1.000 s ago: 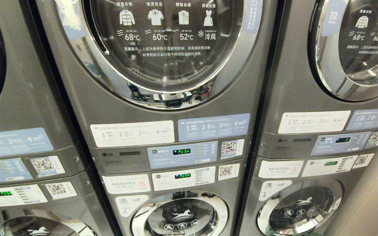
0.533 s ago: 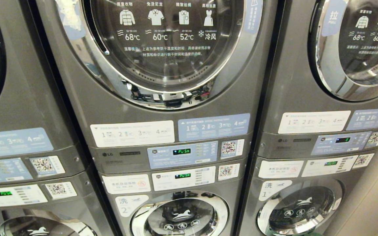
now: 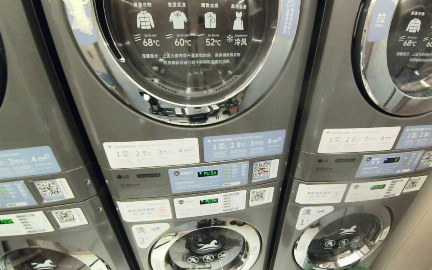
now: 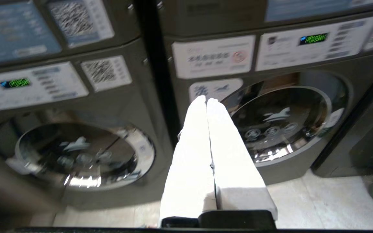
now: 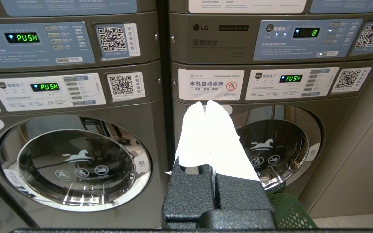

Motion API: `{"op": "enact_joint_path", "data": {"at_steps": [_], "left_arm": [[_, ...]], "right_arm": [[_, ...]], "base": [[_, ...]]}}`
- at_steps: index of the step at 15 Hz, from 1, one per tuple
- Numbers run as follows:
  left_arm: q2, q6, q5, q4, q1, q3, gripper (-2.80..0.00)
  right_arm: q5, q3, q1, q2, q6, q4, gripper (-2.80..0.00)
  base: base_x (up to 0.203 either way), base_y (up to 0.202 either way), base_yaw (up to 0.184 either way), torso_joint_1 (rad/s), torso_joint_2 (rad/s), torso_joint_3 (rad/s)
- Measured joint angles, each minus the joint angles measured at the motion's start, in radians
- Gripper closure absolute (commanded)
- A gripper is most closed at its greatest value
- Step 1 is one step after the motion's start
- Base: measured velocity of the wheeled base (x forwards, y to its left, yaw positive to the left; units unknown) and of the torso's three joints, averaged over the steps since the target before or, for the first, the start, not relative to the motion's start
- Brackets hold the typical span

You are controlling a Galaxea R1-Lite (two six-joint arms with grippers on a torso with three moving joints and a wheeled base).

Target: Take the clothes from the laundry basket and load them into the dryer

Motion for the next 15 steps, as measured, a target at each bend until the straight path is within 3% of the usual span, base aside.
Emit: {"op": "enact_joint_path", "data": {"at_steps": [2, 5, 10, 15], "left_arm": [[-0.002, -0.011, -0.037, 0.043, -0.009, 0.006, 0.00], [-0.012, -0.037, -0.028, 0.116, -0.098, -0.007, 0.00], [-0.200, -0.042, -0.008, 0.111, -0.080, -0.007, 0.00], [-0.267, -0.058, -0.002, 0.086, -0.071, 0.004, 0.00]], "right_arm": [[0.002, 0.000, 0.000, 0.000, -0.001, 0.000, 0.00], [0.007, 0.000, 0.000, 0.000, -0.023, 0.001, 0.00], [0.007, 0.000, 0.000, 0.000, -0.033, 0.001, 0.00], [0.003, 0.000, -0.003, 0.000, -0.029, 0.001, 0.00]], "base": [[0.000, 0.000, 0.000, 0.000, 0.00, 0.000], [0.000, 0.000, 0.000, 0.000, 0.00, 0.000], [0.000, 0.000, 0.000, 0.000, 0.00, 0.000], [0.000, 0.000, 0.000, 0.000, 0.00, 0.000]]}}
